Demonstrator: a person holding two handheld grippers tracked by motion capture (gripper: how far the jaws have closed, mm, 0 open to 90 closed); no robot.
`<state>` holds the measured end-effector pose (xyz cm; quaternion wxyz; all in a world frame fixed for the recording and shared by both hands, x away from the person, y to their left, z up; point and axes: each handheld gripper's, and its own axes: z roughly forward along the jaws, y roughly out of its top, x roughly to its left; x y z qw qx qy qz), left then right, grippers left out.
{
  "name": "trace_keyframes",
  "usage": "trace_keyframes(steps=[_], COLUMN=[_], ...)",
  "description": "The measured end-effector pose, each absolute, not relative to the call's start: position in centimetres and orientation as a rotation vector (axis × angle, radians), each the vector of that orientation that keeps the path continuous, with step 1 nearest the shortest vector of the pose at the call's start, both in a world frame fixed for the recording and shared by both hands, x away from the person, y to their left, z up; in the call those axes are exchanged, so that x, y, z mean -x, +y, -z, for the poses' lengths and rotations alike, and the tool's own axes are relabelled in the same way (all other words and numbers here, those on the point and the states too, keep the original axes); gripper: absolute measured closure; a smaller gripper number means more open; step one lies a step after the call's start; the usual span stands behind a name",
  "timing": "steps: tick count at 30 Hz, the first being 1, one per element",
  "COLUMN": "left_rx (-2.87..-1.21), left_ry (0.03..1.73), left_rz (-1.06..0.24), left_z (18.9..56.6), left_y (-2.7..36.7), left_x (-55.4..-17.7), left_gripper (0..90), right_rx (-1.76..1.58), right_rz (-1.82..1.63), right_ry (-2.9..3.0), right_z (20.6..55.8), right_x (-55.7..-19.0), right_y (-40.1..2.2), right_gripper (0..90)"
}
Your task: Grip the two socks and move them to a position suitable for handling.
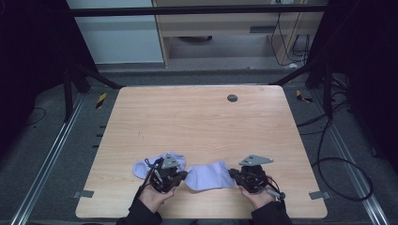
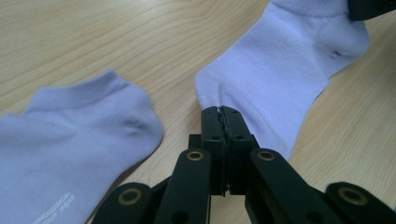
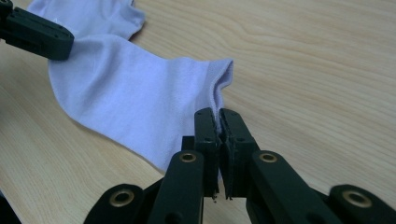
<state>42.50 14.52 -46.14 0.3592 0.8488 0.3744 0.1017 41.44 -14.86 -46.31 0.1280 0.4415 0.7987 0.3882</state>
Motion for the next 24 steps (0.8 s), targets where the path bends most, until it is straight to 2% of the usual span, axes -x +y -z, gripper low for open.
trace_keyframes(steps=[7, 15, 24], left_rx=[-2.24, -2.247, -2.177], left_ry=[0.978, 1.005, 1.018], left_rz=[-0.27, -0.286, -0.354], left_z=[47.6, 48.4, 47.0], left_y=[14.1, 14.2, 15.1], left_x=[-42.7, -43.1, -42.8], left_gripper=[88.0, 83.4, 61.9], right_rx=[-1.263, -1.291, -1.303], right_rz=[-1.116, -1.011, -1.028], right_ry=[2.345, 2.352, 2.288], right_z=[46.7, 47.6, 47.6], right_x=[-41.2, -41.0, -40.9], right_y=[-14.4, -14.7, -15.5], right_gripper=[86.6, 85.7, 70.6])
